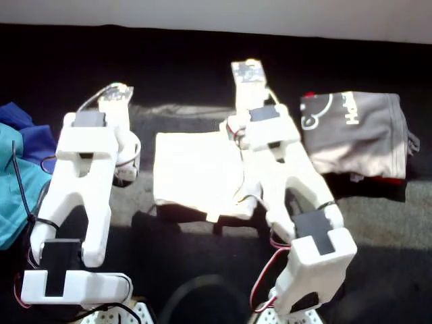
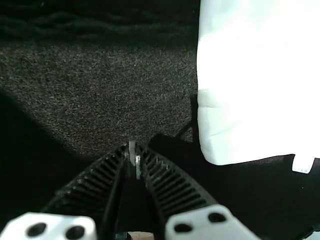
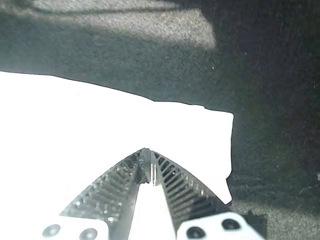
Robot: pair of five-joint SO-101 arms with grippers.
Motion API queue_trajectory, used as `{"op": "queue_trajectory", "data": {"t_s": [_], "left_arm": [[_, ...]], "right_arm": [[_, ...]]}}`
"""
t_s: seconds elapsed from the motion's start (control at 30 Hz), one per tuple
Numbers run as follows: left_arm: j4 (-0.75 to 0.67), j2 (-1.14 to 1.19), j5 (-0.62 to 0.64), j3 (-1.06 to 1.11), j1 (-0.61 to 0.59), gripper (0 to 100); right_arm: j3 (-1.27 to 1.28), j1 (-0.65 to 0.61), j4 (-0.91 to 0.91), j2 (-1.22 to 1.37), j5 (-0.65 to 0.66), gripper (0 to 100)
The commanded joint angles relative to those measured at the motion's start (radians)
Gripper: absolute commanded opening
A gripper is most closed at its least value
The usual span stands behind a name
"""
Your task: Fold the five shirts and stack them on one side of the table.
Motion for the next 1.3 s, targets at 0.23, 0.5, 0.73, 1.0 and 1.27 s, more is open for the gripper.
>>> {"op": "queue_trajectory", "data": {"t_s": [0.23,0.5,0.73,1.0,1.27], "left_arm": [[-0.052,-0.059,0.005,0.058,0.05,1],[-0.017,-0.061,0.043,0.053,0.171,1],[-0.152,-0.048,0.091,0.058,0.174,1],[-0.166,-0.058,0.084,0.116,0.056,1],[-0.167,-0.059,0.083,0.153,-0.068,1]], "right_arm": [[-0.051,0.087,-0.059,0.004,0.08,0.7],[-0.044,0.079,0.05,-0.11,0.078,0.7],[0.157,0.001,0.093,-0.334,-0.034,0.7],[0.545,-0.071,0.024,-0.53,-0.011,0.7],[0.746,-0.085,-0.145,-0.57,0.107,0.7]]}}
